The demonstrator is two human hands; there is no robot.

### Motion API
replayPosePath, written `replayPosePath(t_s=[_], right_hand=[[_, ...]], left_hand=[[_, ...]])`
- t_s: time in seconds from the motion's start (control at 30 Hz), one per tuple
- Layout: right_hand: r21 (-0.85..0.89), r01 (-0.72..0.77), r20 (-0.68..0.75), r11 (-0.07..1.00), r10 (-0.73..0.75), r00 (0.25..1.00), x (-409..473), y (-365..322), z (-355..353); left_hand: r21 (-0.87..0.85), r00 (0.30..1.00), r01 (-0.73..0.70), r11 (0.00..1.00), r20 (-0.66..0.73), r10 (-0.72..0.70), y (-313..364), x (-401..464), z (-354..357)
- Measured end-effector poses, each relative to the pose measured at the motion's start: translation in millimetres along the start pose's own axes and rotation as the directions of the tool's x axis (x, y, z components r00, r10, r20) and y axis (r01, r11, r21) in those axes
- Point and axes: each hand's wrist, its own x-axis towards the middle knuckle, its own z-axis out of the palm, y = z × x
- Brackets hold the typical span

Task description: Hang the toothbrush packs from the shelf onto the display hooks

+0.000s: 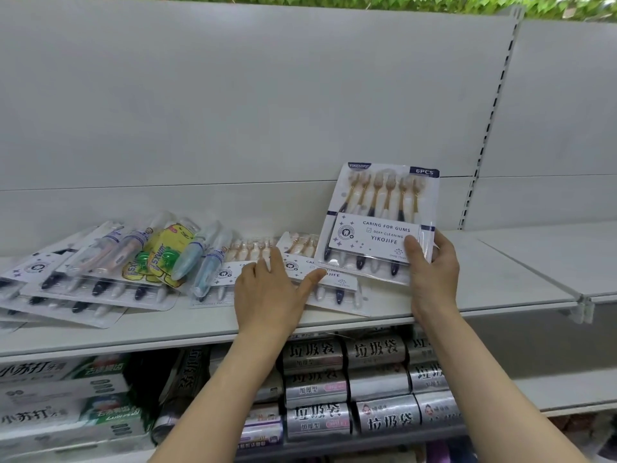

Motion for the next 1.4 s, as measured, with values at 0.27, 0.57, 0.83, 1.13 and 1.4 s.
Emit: replayPosePath(t_s=[0.27, 0.57, 0.83, 1.13, 1.4], right_hand=[[0.017, -0.115, 0.098, 0.993, 0.113, 0.989, 3.9, 3.0, -4.3], [0.129, -0.208, 0.116, 0.97, 0.193, 0.974, 7.8, 0.7, -7.4], [0.106, -0.074, 0.066, 0.992, 0.067, 0.996, 1.8, 1.8, -8.2], [0.072, -0.018, 0.067, 0.997, 0.014, 0.998, 1.7, 1.3, -5.8], [0.283, -0.115, 0.101, 0.952, 0.089, 0.991, 5.1, -1.4, -12.1]], left_hand=[[0.034, 0.996, 0.076, 0.997, 0.05, -0.078, 5.1, -2.9, -5.5], [0.013, 0.983, 0.104, 0.995, 0.154, -0.104, 13.9, 10.7, -30.2], [-0.143, 0.991, 0.136, 0.98, 0.007, -0.136, 21.4, -2.3, -39.2], [-0.384, 0.977, 0.187, 0.904, -0.027, -0.213, 17.2, -17.6, -39.7], [-0.578, 0.939, 0.192, 0.793, -0.128, -0.32, 19.2, -43.7, -48.8]])
